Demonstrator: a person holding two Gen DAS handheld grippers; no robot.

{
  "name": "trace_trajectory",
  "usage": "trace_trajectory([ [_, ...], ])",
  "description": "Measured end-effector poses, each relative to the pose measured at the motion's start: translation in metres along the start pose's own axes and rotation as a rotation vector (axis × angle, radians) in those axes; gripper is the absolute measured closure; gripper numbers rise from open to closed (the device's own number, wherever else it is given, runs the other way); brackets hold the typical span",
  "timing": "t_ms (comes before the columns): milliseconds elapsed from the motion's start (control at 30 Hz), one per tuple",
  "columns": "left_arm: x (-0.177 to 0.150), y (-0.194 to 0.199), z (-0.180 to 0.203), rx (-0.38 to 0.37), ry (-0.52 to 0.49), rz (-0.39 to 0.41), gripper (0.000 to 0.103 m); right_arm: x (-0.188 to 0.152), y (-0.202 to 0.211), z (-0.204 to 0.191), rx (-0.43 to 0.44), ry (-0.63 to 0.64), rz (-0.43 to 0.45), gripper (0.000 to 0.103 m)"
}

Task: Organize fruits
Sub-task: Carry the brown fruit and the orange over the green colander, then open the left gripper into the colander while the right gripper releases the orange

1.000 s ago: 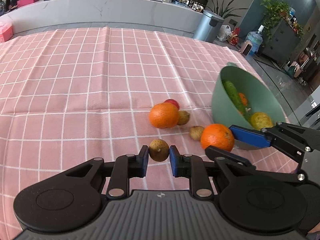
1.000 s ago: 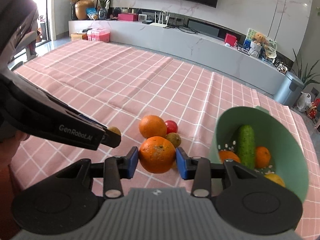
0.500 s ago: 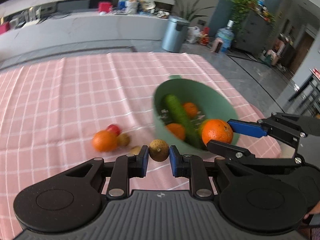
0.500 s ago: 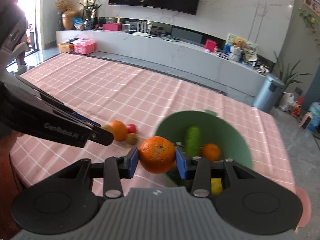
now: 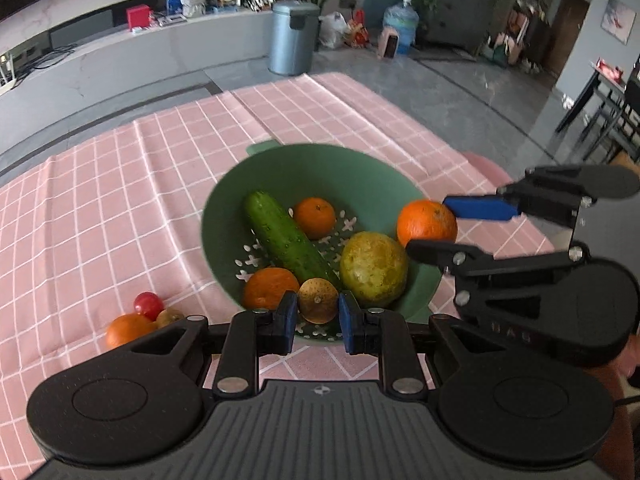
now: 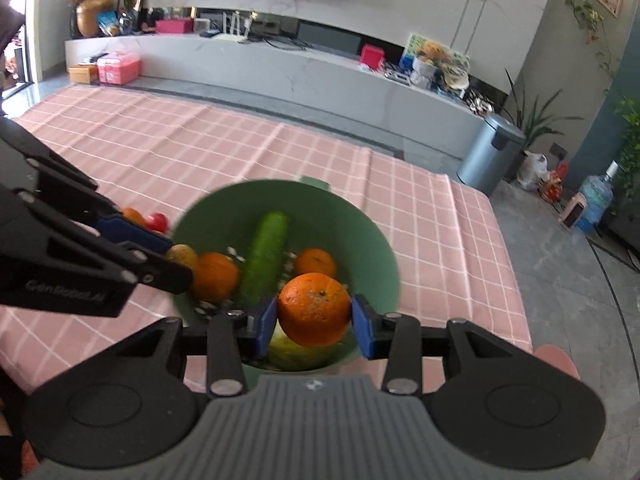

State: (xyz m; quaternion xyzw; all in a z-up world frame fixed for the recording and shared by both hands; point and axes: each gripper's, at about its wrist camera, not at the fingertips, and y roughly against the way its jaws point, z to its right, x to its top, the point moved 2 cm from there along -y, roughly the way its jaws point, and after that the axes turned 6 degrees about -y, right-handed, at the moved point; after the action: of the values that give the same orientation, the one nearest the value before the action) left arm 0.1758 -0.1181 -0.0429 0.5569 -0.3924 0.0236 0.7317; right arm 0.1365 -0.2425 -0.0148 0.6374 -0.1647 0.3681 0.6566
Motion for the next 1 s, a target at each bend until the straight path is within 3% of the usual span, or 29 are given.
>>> trace_trajectory([
  [367,0.001,-0.035,0.002,0.041,-0.077,-0.109,0.079,0.002,-0.037,0.008,0.011,0.003,-0.064,0.065],
  [667,0.001,-0.043,0.006,0.048,-0.110,-0.127,0.075,0.007,-0.045,0.010,-0.010,0.002,-0.057,0.065],
  [800,0.001,-0.043,0.007,0.052,-0.114,-0.111,0.065,0.007,-0.044,0.009,-0.012,0.010,-0.054,0.064],
  [867,0.000,-0.038,0.007,0.051,-0.112,-0.098,0.055,0.008,-0.041,0.007,-0.019,0.022,-0.048,0.063],
  [933,0.001,-0.032,0.006,0.048,-0.109,-0.085,0.051,0.008,-0.038,0.006,-0.026,0.032,-0.037,0.055],
  [1000,0.001,-0.025,0.007,0.045,-0.114,-0.076,0.050,0.008,-0.033,0.005,-0.032,0.036,-0.027,0.054],
])
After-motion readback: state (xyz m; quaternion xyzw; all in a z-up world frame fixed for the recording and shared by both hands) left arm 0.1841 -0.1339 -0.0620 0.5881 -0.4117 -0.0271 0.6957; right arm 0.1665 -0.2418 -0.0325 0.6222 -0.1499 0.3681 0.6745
